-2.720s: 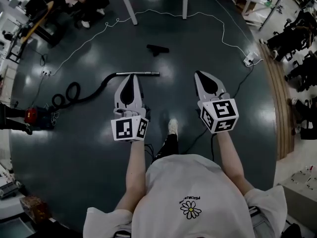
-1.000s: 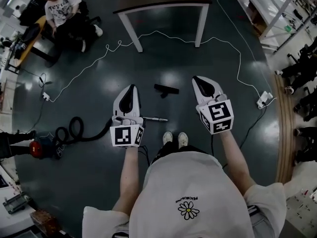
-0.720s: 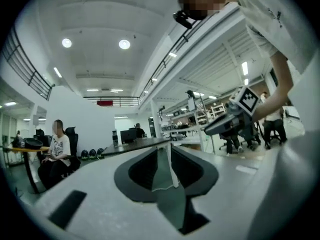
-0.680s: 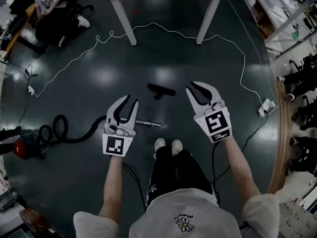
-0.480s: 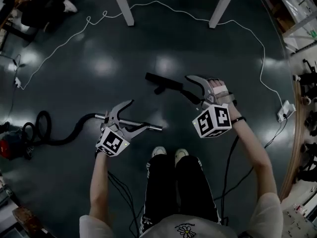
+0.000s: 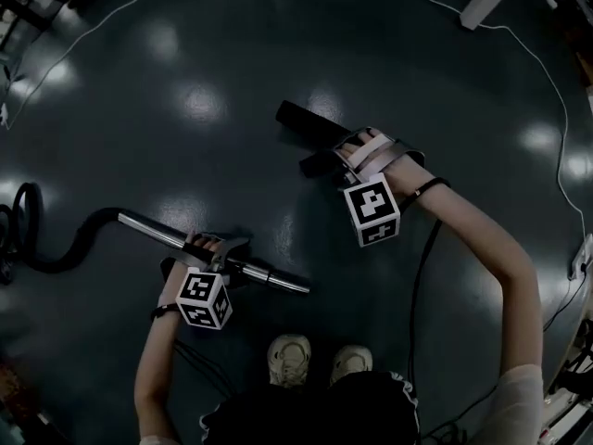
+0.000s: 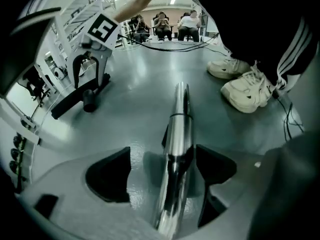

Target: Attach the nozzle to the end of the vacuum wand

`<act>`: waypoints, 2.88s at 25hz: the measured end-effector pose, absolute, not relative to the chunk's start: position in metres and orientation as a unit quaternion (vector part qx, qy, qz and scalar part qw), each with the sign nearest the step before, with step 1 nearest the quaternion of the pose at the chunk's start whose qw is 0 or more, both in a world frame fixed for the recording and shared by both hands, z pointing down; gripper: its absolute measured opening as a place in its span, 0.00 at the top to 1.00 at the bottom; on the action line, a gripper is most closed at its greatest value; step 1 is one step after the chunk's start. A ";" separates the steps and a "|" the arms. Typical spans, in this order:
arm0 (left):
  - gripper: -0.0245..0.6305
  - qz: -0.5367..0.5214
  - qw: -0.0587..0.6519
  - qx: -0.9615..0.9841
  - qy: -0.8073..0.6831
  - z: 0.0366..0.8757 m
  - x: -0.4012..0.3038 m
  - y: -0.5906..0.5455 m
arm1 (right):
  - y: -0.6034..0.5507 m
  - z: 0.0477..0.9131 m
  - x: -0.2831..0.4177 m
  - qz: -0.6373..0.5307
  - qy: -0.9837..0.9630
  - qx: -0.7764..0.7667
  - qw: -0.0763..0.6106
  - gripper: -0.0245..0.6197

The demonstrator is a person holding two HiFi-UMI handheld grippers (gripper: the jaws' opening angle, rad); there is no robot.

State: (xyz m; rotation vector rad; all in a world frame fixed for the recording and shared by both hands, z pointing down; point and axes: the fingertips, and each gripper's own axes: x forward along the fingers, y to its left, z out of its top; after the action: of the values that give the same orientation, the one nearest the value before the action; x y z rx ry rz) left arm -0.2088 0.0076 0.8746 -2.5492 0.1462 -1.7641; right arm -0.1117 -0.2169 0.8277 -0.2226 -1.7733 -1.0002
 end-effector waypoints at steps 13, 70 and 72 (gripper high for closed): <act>0.65 -0.554 -0.006 -0.831 0.048 0.883 -0.219 0.000 | -0.225 0.846 -0.115 -0.388 -0.752 -0.058 0.529 0.66; 0.67 -0.579 0.106 -0.808 0.028 0.877 -0.160 -0.085 | -0.081 0.849 -0.014 -0.126 -0.801 0.032 0.584 0.68; 0.67 -0.605 0.086 -0.791 0.028 0.887 -0.175 -0.088 | -0.081 0.852 -0.011 -0.118 -0.784 0.025 0.610 0.68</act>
State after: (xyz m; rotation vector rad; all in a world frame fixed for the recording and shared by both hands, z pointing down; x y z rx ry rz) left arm -0.1748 -0.0880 0.8865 -2.3581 0.0841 -1.8028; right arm -0.0108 -0.0814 0.8516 0.0581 -1.8094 -0.2722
